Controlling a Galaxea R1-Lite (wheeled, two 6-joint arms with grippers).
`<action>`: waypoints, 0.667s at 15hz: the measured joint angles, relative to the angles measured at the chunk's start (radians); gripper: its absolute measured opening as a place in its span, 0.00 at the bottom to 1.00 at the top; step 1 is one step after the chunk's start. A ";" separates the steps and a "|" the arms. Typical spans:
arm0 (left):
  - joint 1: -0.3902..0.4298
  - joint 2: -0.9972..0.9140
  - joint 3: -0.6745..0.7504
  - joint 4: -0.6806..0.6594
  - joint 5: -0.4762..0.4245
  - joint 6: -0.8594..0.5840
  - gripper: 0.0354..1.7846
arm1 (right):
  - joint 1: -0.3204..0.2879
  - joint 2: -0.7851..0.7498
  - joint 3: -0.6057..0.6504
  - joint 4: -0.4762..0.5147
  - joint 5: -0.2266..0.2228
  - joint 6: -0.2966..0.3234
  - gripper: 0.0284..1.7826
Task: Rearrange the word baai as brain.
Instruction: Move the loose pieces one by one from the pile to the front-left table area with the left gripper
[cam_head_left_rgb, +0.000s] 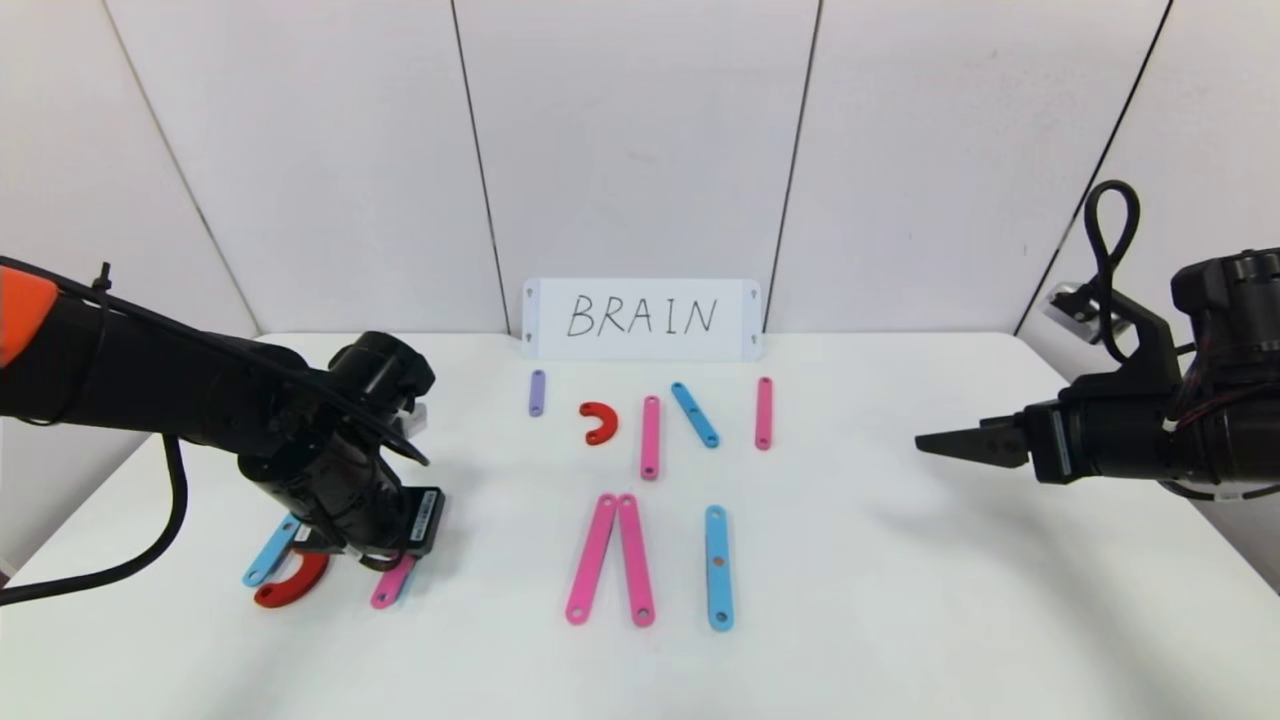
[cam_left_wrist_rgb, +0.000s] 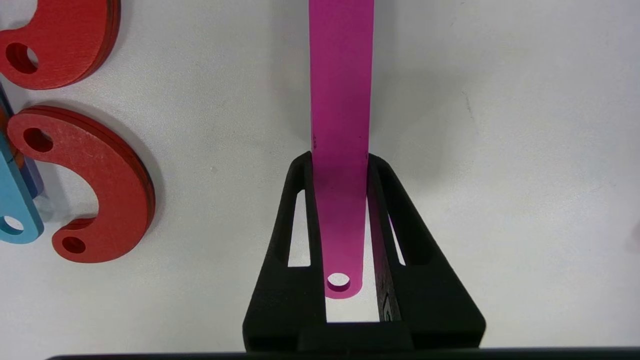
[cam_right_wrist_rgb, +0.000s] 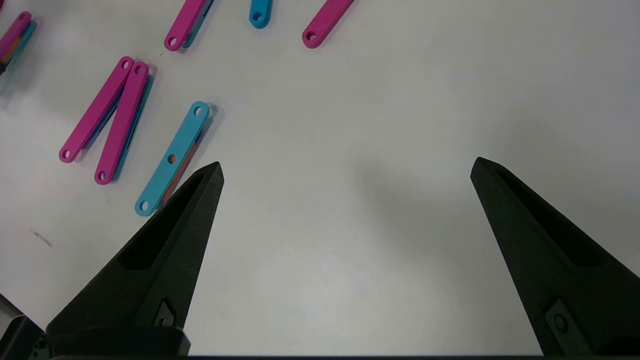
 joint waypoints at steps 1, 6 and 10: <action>0.000 0.001 0.000 0.000 0.008 0.000 0.18 | 0.000 0.000 0.000 0.000 0.000 0.000 0.97; -0.001 0.017 -0.007 -0.001 0.027 0.000 0.51 | 0.000 0.000 0.001 0.000 0.000 0.001 0.97; -0.003 0.017 -0.016 -0.021 0.020 -0.001 0.86 | 0.000 0.000 0.001 0.000 0.000 0.001 0.97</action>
